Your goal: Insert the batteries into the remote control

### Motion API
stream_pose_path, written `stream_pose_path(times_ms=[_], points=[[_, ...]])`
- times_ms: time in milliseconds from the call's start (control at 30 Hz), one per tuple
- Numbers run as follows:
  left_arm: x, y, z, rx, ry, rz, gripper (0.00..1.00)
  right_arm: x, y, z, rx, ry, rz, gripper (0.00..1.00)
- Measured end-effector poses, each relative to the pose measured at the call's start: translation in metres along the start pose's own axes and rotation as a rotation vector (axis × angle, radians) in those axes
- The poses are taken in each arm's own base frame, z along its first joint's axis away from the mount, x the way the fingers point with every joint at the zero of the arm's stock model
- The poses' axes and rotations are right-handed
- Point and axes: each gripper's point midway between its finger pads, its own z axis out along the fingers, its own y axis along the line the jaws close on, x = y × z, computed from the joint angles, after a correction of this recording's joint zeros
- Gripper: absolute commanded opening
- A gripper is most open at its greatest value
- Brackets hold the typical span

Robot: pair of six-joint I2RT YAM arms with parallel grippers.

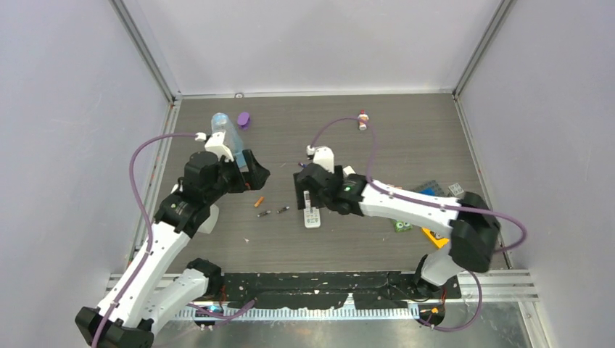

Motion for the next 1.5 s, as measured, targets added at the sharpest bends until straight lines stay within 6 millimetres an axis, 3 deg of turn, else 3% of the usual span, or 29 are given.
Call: stream_pose_path(times_ms=[133,400,700,867,967,1167,1367,1500], points=[[-0.012,0.019,-0.015,-0.105,-0.086,-0.009,1.00,0.023,0.008,0.035,0.090,0.057,-0.028,0.94],[-0.026,0.041,-0.039,-0.227,-0.202,-0.014,0.99,0.060,0.005,0.071,0.164,0.161,-0.061,0.95],[-0.016,0.052,-0.034,-0.270,-0.185,-0.015,1.00,0.083,-0.002,0.077,0.188,0.244,-0.097,0.90],[-0.011,0.054,-0.026,-0.277,-0.152,-0.014,1.00,0.091,0.000,0.078,0.179,0.275,-0.099,0.77],[-0.009,0.053,-0.025,-0.270,-0.142,-0.013,1.00,0.095,0.001,0.079,0.170,0.291,-0.098,0.60],[-0.003,0.053,-0.022,-0.255,-0.131,-0.005,1.00,0.093,-0.002,0.082,0.131,0.295,-0.063,0.37],[0.000,0.046,-0.019,-0.206,-0.112,0.025,1.00,0.085,-0.027,0.079,0.074,0.301,-0.025,0.34],[0.001,0.027,-0.016,-0.098,-0.100,0.057,1.00,0.062,-0.028,0.065,-0.046,0.271,-0.010,0.24]])
